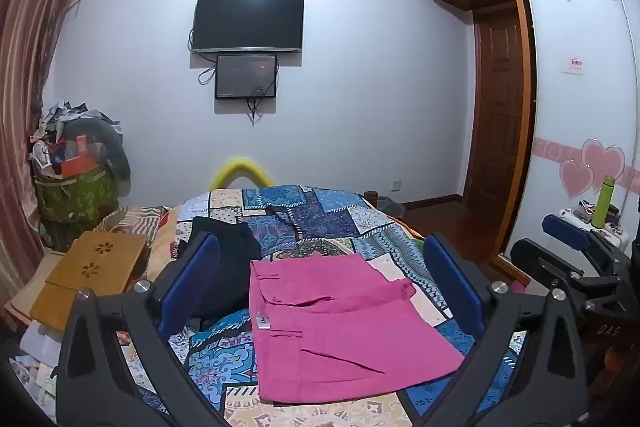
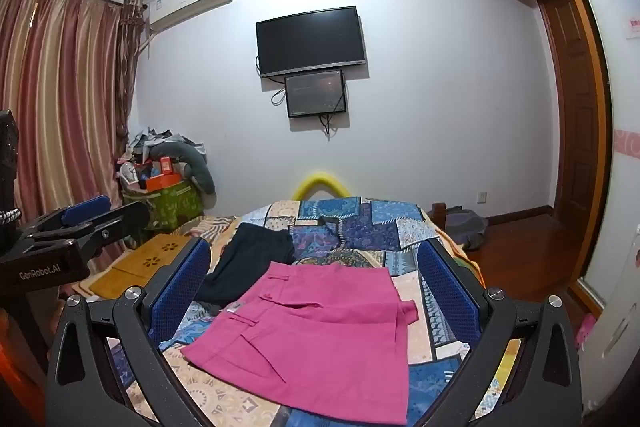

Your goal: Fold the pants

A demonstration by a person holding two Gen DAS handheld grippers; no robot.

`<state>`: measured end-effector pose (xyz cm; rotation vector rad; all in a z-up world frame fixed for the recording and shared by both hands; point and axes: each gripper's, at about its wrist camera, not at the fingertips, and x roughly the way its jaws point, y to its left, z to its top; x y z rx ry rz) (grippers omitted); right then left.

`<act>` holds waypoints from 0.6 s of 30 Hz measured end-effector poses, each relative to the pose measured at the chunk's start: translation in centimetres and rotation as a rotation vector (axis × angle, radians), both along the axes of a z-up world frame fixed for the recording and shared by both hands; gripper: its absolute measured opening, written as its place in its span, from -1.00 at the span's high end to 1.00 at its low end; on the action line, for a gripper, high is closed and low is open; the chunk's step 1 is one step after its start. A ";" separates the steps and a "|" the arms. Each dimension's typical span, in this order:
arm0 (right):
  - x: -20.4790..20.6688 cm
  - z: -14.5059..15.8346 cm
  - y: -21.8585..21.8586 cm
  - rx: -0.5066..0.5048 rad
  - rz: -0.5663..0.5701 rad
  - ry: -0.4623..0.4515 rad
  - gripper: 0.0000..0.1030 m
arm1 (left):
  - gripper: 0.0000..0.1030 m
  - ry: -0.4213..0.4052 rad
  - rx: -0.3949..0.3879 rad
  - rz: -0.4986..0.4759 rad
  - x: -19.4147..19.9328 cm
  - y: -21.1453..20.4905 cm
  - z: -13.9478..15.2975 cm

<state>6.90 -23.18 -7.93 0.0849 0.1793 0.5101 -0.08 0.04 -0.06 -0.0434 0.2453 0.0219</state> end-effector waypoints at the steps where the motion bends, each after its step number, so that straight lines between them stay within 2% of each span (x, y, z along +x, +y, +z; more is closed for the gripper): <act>1: 0.0 0.0 0.0 0.003 0.000 0.001 -1.00 | -1.00 0.001 0.002 0.000 0.0 0.0 0.0; 17: 0.0 -0.2 0.0 -0.004 -0.004 0.006 -1.00 | -1.00 0.004 0.012 -0.007 1.0 -1.1 -2.7; 18: 0.0 -0.1 -0.2 -0.004 -0.005 0.006 -1.00 | -1.00 0.009 0.013 -0.017 0.7 -0.9 -2.1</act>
